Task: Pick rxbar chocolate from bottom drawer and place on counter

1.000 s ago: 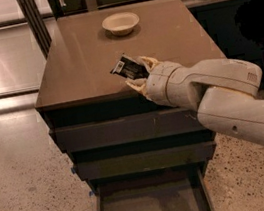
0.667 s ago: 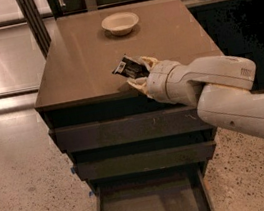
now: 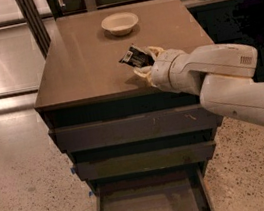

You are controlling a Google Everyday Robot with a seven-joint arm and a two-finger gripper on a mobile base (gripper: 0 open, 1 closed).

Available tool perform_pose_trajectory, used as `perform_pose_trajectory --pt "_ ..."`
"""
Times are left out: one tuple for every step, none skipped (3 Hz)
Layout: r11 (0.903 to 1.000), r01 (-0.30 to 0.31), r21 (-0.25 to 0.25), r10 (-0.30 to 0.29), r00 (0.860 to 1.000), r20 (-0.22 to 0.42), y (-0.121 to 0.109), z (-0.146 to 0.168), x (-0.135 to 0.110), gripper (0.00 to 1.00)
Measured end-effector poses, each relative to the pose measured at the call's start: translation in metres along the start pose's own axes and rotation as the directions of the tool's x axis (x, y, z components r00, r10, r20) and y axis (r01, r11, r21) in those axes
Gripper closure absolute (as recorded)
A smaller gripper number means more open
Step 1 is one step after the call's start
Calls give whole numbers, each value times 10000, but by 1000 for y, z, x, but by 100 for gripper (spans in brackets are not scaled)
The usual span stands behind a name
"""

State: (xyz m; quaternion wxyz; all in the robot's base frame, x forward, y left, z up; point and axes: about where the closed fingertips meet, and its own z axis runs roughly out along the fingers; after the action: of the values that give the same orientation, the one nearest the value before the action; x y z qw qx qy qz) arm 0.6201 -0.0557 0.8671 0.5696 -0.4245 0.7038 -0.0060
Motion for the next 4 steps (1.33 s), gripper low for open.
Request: perform_pose_trajectory --pt "10000 -43 51 43 10000 -37 -2 0 0 84" --pt "10000 -43 51 43 10000 -37 -2 0 0 61" --pt "10000 -42 50 43 10000 -36 -2 0 0 38" --pt "10000 -42 50 42 10000 -36 -2 0 0 15"
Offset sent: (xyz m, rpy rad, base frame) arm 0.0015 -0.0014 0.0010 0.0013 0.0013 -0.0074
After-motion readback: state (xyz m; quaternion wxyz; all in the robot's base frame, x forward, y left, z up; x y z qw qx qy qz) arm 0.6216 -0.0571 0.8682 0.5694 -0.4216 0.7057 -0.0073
